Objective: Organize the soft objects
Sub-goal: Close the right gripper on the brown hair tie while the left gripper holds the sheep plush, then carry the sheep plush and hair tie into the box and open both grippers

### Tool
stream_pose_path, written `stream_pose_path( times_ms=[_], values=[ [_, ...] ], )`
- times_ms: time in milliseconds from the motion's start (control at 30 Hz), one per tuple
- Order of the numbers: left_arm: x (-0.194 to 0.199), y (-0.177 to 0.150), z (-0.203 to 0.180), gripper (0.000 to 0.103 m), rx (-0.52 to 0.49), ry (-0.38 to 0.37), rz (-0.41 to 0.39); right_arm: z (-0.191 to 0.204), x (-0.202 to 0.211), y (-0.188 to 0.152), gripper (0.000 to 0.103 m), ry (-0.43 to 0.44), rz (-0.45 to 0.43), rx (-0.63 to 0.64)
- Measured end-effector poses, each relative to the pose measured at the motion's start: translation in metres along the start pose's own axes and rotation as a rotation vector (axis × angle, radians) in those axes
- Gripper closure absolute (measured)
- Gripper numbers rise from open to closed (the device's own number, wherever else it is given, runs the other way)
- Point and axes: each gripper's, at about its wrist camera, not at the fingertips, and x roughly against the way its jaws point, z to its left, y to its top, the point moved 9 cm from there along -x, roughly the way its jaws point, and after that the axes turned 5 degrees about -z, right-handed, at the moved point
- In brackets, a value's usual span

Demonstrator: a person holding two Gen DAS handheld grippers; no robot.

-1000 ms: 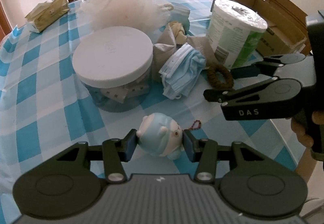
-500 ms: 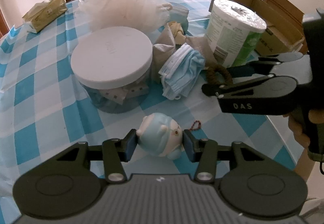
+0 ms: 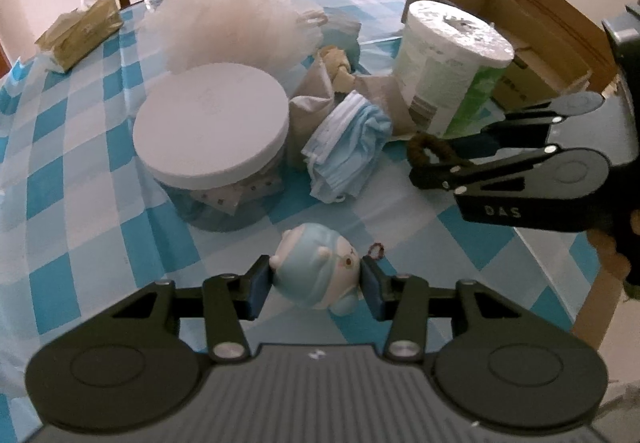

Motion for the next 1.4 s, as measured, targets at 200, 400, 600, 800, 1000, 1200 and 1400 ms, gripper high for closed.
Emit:
stream_pose_path(
  times_ms=[200,400,600,800,1000,1200,1400],
  values=[
    [0.011,0.009,-0.005,0.057,-0.032,-0.016,0.011,-0.002,0.017,0.000,0.066,0.059,0.009,0.028],
    [0.020,0.026,-0.017,0.057,-0.070,-0.031,0.002,-0.018,0.039,0.001,0.066,0.080,0.018,0.019],
    [0.022,0.048,-0.056,0.057,-0.112,-0.098,-0.010,-0.050,0.063,-0.002,0.066,0.061,0.020,0.007],
    [0.018,0.063,-0.108,0.057,-0.158,-0.175,0.001,-0.086,0.089,-0.009,0.066,0.048,0.026,-0.022],
    [0.013,0.083,-0.165,0.057,-0.196,-0.245,-0.025,-0.131,0.111,-0.024,0.066,0.000,0.036,-0.039],
    [-0.002,0.120,-0.209,0.057,-0.222,-0.255,-0.073,-0.181,0.128,-0.021,0.066,-0.060,-0.006,-0.052],
    [-0.022,0.161,-0.233,0.057,-0.188,-0.237,-0.108,-0.227,0.128,-0.003,0.066,-0.103,-0.062,-0.054]
  ],
)
